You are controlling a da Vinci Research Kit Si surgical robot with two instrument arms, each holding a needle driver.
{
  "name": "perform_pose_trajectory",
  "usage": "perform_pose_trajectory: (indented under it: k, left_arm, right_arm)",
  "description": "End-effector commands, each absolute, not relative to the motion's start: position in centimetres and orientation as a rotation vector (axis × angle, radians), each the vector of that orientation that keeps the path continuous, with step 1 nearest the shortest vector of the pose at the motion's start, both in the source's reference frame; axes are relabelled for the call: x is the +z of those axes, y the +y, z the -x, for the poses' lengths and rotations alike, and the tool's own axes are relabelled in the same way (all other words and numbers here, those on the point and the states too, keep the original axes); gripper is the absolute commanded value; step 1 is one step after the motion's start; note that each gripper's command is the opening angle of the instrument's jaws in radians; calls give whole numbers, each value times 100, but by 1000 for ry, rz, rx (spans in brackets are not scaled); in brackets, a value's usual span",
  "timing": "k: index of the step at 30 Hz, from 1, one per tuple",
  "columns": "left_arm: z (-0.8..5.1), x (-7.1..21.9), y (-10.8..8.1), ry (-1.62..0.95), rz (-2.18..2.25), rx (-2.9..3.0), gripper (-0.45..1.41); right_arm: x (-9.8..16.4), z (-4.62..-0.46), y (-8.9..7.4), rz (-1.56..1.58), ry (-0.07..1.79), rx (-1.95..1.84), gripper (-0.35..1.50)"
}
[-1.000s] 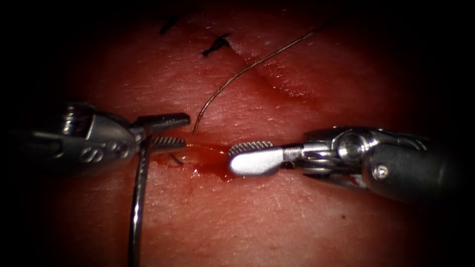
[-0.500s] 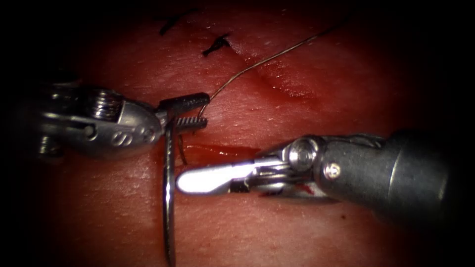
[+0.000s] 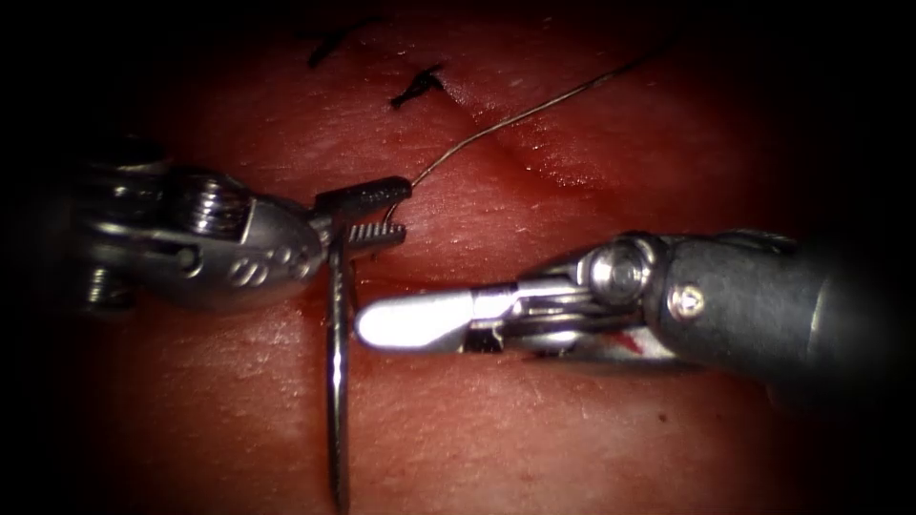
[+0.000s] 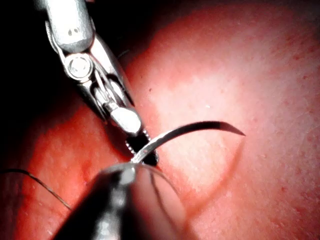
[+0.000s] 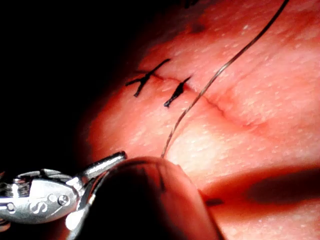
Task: Wound Closure
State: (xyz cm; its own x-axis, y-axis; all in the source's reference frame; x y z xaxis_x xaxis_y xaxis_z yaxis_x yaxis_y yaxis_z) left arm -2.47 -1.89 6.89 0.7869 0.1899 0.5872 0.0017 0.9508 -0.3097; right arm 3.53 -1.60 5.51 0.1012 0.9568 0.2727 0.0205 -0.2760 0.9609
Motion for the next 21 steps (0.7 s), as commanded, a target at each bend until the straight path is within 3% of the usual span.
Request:
perform_pose_trajectory:
  k: [1,5,11,15,16,17,18,21]
  left_arm:
    - [255,693,-188,-665,302,103,-45]
    - [258,694,-188,-665,301,99,-45]
    - [265,693,-188,-667,299,94,-45]
    - [269,693,-188,-666,299,91,-45]
    - [269,692,-188,-668,298,91,-45]
    - [269,692,-189,-667,298,91,-45]
    - [269,692,-189,-666,298,90,-45]
    - [268,692,-190,-674,295,93,-38]
  right_arm:
    - [551,-360,-154,-1481,1025,1312,136]
    - [551,-359,-153,-1487,1053,1310,119]
    - [554,-373,-156,-1474,1063,1309,119]
    - [558,-384,-159,-1455,1075,1304,109]
    - [559,-387,-161,-1437,1081,1292,96]
    - [559,-387,-161,-1418,1083,1271,66]
    - [560,-384,-163,-1335,1103,1204,-33]
    - [560,-373,-162,-1251,1041,1192,-35]
